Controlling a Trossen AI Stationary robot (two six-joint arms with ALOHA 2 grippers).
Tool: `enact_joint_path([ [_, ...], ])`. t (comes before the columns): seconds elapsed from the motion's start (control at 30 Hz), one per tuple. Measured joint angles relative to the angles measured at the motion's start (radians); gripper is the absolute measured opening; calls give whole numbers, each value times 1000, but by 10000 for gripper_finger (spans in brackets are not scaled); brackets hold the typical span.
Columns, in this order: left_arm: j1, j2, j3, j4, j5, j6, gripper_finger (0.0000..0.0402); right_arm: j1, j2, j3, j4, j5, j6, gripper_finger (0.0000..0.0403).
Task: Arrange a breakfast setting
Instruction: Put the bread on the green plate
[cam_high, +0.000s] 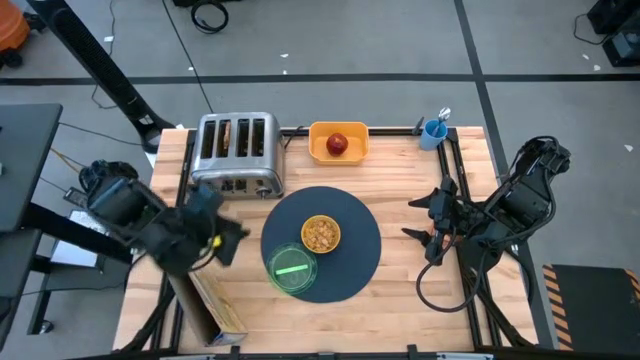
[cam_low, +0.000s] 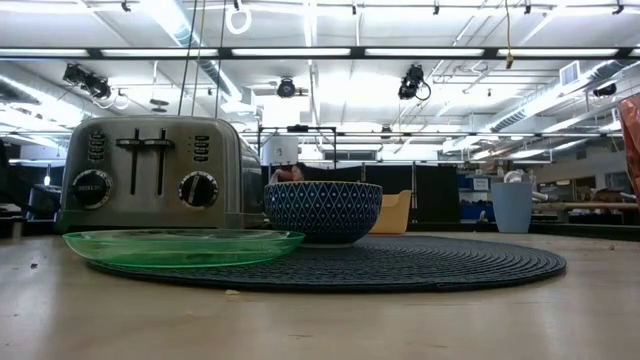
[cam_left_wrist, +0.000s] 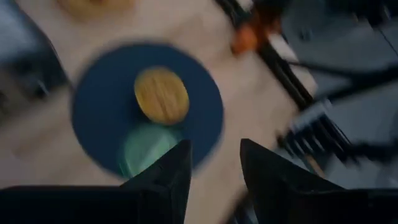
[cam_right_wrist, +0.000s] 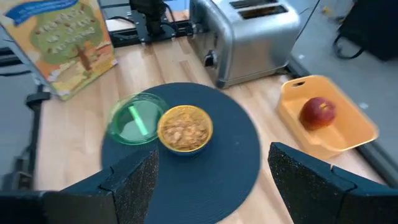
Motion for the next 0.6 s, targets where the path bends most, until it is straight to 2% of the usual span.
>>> enact_joint_path([
  [0.17,220,1,-51,-1,-123,89,144,26,1,0,36,-37,28,306],
  [0.33,433,1,-213,-1,-161,82,144,91,15,0,131,32,28,301],
  [0.4,511,1,-298,-1,-175,59,144,111,26,0,174,48,28,299],
  [0.53,623,1,-446,8,-307,-46,144,135,55,0,243,61,33,297],
  [0.6,670,0,-498,0,-340,-87,144,137,69,0,273,54,43,297],
])
